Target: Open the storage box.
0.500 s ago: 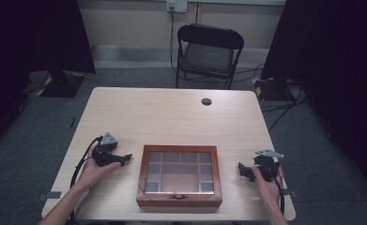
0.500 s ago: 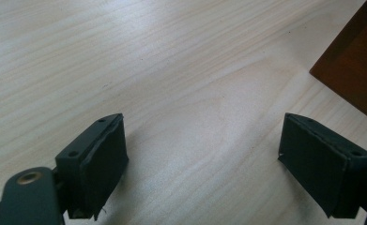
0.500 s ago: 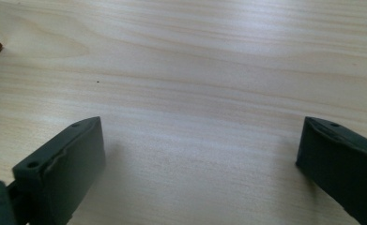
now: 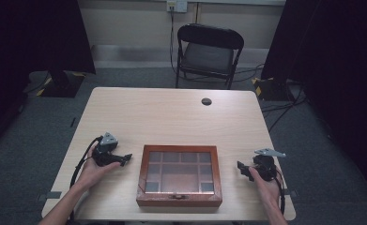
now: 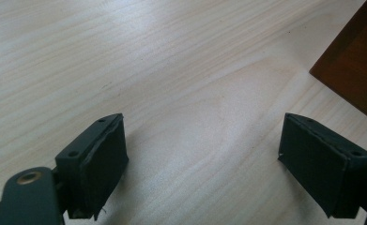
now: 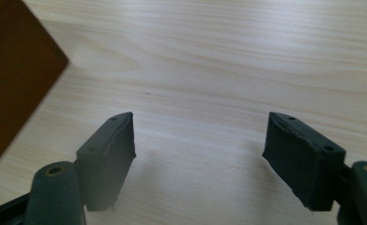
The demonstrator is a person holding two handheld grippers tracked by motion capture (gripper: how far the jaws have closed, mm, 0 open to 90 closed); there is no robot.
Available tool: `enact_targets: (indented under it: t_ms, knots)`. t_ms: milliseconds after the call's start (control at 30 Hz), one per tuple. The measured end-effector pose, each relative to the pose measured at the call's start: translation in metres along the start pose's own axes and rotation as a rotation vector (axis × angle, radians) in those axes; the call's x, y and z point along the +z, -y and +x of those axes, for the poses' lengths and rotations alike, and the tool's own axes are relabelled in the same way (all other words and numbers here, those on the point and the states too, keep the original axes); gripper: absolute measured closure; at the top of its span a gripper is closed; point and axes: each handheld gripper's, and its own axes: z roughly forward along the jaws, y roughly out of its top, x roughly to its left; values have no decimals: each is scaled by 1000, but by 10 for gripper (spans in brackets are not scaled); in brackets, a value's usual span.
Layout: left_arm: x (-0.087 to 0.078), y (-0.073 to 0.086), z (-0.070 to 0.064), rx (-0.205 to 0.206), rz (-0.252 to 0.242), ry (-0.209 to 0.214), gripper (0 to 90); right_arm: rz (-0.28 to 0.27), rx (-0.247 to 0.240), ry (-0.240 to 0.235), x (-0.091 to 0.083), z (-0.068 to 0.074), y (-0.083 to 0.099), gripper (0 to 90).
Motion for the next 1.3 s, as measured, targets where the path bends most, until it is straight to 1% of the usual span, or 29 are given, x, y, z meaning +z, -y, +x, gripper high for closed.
enact_targets:
  t_ms: [33, 133, 167, 200, 300, 333, 367, 400, 433, 467, 500, 533, 567, 633, 667, 700, 833, 867, 900, 933, 1033, 1067, 1100, 1133, 1233, 1267, 1300]
  knots:
    - [0, 0, 0, 0, 0, 0, 148, 0, 0, 0, 0, 0, 0, 250]
    - [0, 0, 0, -2, 0, 3, 148, -9, -4, -63, -5, 7, -3, 300]
    - [0, 0, 0, -2, 0, 3, 148, -11, -9, -73, -6, 9, -5, 312]
    - [0, 0, 0, -1, 0, 2, 148, -19, -18, -85, -8, 11, -6, 316]
    - [0, 0, 0, 1, 1, 0, 148, -21, -46, -127, -12, 18, -10, 319]
    - [0, 0, 0, 1, 1, 0, 148, -21, -46, -127, -12, 18, -10, 319]
    - [0, 0, 0, 0, 0, 0, 148, -22, -73, -152, -16, 24, -14, 332]
    - [0, 0, 0, 0, 0, 0, 148, -22, -73, -152, -16, 24, -14, 332]
    - [0, 0, 0, 1, 0, 0, 148, -32, -83, -186, -19, 29, -17, 357]
    - [0, 0, 0, 1, 0, 0, 148, -32, -83, -186, -19, 29, -17, 357]
    - [0, 0, 0, 1, 1, 0, 148, -37, -98, -212, -20, 34, -18, 369]
    - [0, 0, 0, 1, 1, 0, 148, -37, -98, -212, -20, 34, -18, 369]
    - [0, 0, 0, 0, 0, 0, 148, -39, -109, -236, -22, 38, -21, 387]
    - [0, 0, 0, 0, 1, 0, 148, -48, -116, -265, -23, 41, -23, 410]
    - [0, 0, 0, 0, 1, 0, 148, -48, -116, -265, -23, 41, -23, 410]
    - [0, 0, 0, 1, 1, 0, 148, -47, -126, -292, -25, 44, -25, 433]
    - [0, 0, 0, 0, 0, 0, 148, -46, -145, -337, -29, 50, -29, 475]
    - [0, 0, 0, 0, 0, 0, 148, -46, -145, -337, -29, 50, -29, 475]
    - [0, 0, 0, 0, 0, 0, 148, -47, -152, -347, -30, 52, -30, 485]
    - [0, 0, 0, 1, 1, 0, 148, -52, -177, -375, -31, 59, -32, 511]
    - [0, 0, 0, 0, 1, 0, 148, -55, -209, -417, -33, 70, -36, 549]
    - [0, 0, 0, 0, 1, 0, 148, -55, -209, -417, -33, 70, -36, 549]
    - [0, 0, 0, 1, 1, 0, 148, -54, -224, -453, -33, 79, -38, 581]
    - [0, 0, 0, 0, 0, 0, 148, -54, -229, -473, -34, 83, -39, 596]
    - [0, 0, 0, 0, 0, 0, 148, -49, -260, -514, -36, 96, -44, 623]
    - [0, 0, 0, 0, 0, 0, 148, -49, -260, -514, -36, 96, -44, 623]
    - [0, 0, 0, 0, 0, 0, 148, -49, -267, -528, -37, 100, -46, 633]
